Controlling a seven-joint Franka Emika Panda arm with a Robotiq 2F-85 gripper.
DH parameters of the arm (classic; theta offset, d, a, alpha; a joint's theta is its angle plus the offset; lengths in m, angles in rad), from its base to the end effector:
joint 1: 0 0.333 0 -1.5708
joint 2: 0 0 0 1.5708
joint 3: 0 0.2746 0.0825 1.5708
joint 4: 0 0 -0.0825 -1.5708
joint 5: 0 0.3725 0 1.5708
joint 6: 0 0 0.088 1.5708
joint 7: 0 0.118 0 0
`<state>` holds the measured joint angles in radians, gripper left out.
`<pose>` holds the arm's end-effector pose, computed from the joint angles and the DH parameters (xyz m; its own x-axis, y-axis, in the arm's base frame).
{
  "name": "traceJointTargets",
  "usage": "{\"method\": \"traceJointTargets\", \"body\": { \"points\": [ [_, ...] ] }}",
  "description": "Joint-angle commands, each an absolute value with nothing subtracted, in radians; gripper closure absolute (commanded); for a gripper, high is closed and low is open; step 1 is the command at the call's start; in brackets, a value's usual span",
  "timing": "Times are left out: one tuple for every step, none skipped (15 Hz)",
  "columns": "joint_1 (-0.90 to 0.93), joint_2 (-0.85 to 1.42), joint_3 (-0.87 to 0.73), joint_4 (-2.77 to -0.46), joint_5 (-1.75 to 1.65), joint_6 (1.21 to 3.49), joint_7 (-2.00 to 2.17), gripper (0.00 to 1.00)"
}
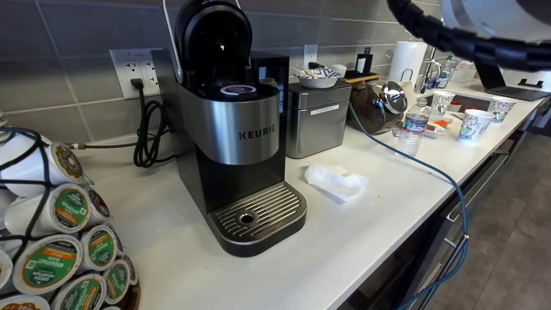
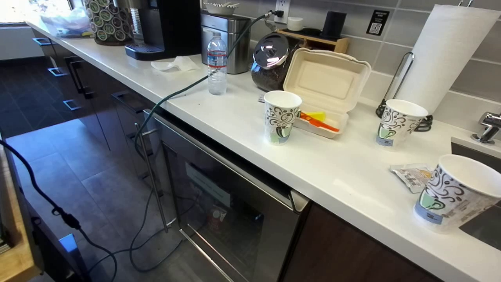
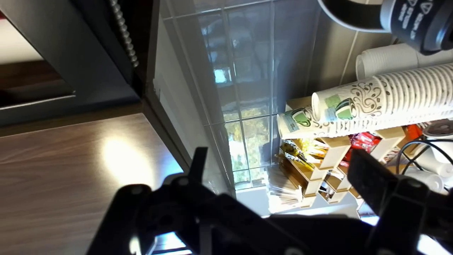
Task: Open the coffee maker
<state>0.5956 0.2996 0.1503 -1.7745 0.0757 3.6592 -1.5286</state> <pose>0.4877 0.4177 0.5543 -0.6393 0.7537 0.1522 0.0872 -0.1256 0.9882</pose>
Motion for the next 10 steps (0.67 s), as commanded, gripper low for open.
{"method": "traceJointTargets", "body": {
  "points": [
    [0.622,0.238,0.114,-1.842,0.151,3.537,-1.580,0.00],
    [0.633,0.195,0.092,-1.880,0.194,3.477,-1.597,0.00],
    [0.645,0.161,0.067,-1.905,0.230,3.424,-1.609,0.00],
    [0.649,0.113,0.053,-1.938,0.255,3.359,-1.604,0.00],
    [0.644,0.058,0.047,-1.971,0.266,3.287,-1.587,0.00],
    [0.653,0.007,0.022,-2.000,0.279,3.215,-1.584,0.00],
    [0.636,-0.050,0.025,-2.025,0.269,3.132,-1.563,0.00],
    [0.519,-0.102,0.100,-2.057,0.109,3.053,-1.421,0.00],
    [0.596,-0.153,0.020,-2.073,0.191,2.970,-1.497,0.00],
    [0.559,-0.200,0.027,-2.093,0.136,2.888,-1.449,0.00]
  ]
}}
